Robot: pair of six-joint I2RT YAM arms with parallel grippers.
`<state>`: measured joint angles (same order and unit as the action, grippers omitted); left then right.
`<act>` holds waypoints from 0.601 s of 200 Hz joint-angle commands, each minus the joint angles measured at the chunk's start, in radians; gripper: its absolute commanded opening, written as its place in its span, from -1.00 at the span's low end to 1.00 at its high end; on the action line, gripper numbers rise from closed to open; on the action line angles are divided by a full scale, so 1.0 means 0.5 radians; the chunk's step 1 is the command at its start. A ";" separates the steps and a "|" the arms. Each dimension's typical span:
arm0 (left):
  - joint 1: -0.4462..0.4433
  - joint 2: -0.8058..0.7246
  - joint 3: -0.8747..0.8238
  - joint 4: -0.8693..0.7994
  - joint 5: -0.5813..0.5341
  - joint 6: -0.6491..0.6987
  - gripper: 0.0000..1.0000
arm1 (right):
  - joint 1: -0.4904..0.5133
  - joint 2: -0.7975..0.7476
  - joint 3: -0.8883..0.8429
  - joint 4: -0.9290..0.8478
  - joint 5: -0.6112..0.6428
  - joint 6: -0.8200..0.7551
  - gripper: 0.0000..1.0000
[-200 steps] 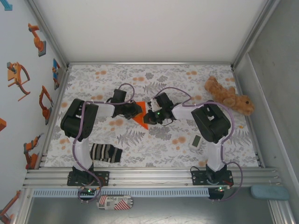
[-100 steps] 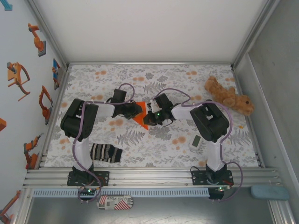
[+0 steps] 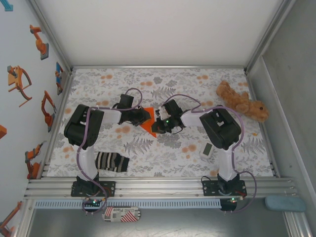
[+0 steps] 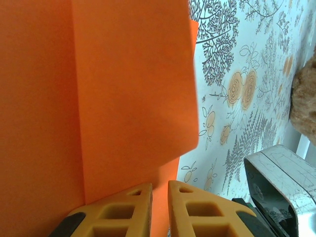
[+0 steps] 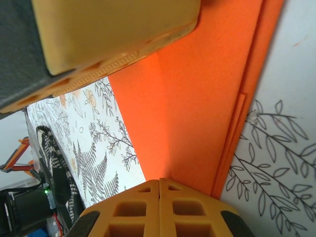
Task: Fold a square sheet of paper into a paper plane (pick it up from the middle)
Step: Fourth fold the wing at the center of the table.
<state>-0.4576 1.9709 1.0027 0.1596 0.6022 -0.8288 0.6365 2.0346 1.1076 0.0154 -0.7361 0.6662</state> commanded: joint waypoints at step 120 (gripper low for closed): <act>-0.013 0.182 0.078 -0.387 -0.167 0.056 -0.68 | 0.037 -0.143 -0.176 -0.169 -0.088 -0.038 -0.91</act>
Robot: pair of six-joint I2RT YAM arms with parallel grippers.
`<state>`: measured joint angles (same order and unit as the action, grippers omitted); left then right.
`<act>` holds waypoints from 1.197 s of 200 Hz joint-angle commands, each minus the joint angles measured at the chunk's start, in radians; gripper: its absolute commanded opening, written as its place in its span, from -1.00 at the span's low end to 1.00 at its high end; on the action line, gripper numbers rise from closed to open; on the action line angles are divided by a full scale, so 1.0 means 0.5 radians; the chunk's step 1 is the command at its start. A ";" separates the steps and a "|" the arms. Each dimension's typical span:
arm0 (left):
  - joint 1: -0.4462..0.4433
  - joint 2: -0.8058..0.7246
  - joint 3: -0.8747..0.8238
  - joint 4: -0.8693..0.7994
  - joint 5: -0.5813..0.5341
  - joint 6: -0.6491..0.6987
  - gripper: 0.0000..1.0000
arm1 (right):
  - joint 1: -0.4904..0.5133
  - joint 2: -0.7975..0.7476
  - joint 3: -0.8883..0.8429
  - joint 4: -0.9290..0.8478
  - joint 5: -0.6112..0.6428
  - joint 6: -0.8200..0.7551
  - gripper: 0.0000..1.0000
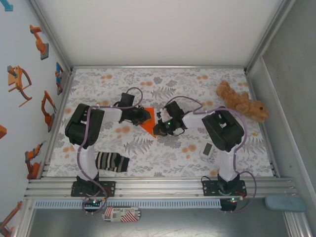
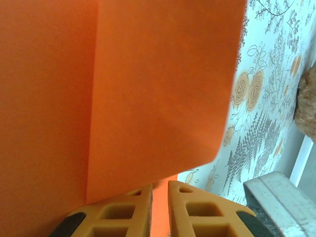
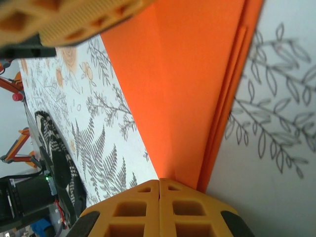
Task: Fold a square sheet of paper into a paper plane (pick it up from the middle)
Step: Fourth fold the wing at the center of the table.
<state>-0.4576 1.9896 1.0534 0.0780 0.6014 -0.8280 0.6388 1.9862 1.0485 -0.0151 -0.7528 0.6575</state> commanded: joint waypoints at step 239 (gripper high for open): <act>-0.021 0.163 0.036 -0.318 -0.142 0.058 -0.68 | 0.105 -0.105 0.159 -0.079 0.379 -0.034 -1.00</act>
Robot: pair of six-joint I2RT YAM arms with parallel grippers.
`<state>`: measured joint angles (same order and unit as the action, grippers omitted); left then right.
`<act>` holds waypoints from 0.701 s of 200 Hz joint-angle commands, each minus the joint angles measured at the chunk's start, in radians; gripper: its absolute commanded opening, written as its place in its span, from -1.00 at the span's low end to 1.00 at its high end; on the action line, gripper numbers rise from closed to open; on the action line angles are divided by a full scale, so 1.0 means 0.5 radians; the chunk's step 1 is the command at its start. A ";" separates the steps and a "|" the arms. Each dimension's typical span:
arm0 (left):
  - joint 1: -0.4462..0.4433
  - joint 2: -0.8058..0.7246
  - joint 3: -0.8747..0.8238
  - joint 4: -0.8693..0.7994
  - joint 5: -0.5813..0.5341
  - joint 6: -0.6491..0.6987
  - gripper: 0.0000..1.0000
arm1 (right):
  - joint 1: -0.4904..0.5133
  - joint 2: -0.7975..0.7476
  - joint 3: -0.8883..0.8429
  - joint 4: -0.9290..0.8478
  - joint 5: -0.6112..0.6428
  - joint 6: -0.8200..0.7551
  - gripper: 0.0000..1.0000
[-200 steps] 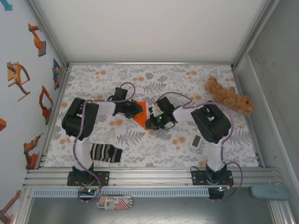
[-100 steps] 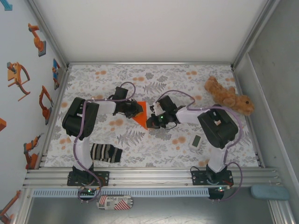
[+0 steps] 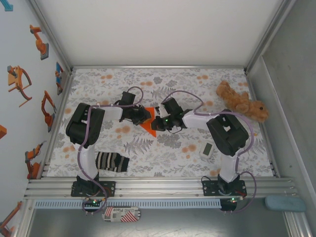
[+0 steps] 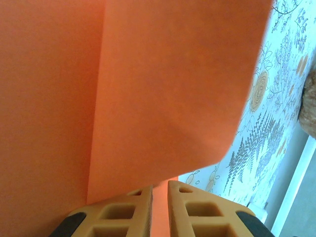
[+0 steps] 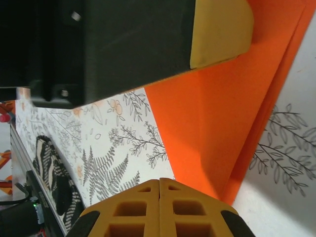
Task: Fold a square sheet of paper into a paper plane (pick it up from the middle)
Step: Fourth fold the wing at the center of the table.
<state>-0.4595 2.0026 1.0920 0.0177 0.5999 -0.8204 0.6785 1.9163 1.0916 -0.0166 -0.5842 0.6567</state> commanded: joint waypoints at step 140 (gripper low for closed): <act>-0.013 -0.246 0.098 -0.117 0.018 0.121 -0.59 | 0.016 0.082 -0.125 -0.225 0.119 -0.121 -1.00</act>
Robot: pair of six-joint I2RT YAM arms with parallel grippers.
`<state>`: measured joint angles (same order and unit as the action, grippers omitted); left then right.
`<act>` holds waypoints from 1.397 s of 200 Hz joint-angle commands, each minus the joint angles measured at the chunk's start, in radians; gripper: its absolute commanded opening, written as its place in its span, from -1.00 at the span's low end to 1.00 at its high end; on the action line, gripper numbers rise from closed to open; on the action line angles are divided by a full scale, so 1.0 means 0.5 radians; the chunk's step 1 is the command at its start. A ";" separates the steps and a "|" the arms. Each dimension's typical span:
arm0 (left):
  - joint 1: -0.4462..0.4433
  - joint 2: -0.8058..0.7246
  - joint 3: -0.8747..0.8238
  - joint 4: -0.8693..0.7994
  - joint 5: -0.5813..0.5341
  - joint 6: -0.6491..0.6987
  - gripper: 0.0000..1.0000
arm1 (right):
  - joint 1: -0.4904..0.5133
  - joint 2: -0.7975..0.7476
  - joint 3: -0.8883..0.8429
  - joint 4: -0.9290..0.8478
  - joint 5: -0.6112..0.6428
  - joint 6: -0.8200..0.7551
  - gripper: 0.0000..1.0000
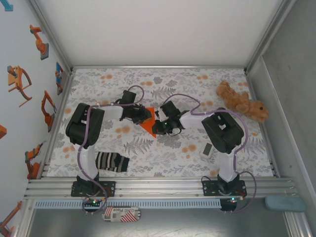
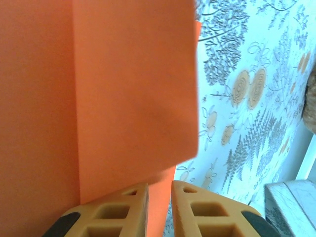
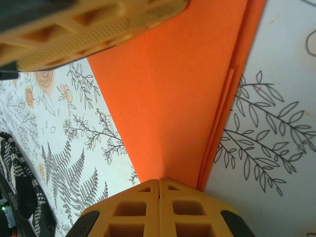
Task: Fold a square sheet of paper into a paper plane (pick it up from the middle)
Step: Fourth fold the wing at the center of the table.
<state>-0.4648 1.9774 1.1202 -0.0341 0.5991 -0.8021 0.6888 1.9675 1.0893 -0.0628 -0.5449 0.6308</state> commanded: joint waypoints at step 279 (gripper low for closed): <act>-0.249 -0.142 -0.364 0.246 -0.107 0.180 -0.80 | -0.077 -0.039 -0.311 -0.345 -0.022 -0.322 -1.00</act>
<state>-0.5903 1.8759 0.9009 0.1314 0.5648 -0.7452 0.6567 1.9144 0.9936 -0.0856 -0.6395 0.5018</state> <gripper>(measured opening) 0.094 0.049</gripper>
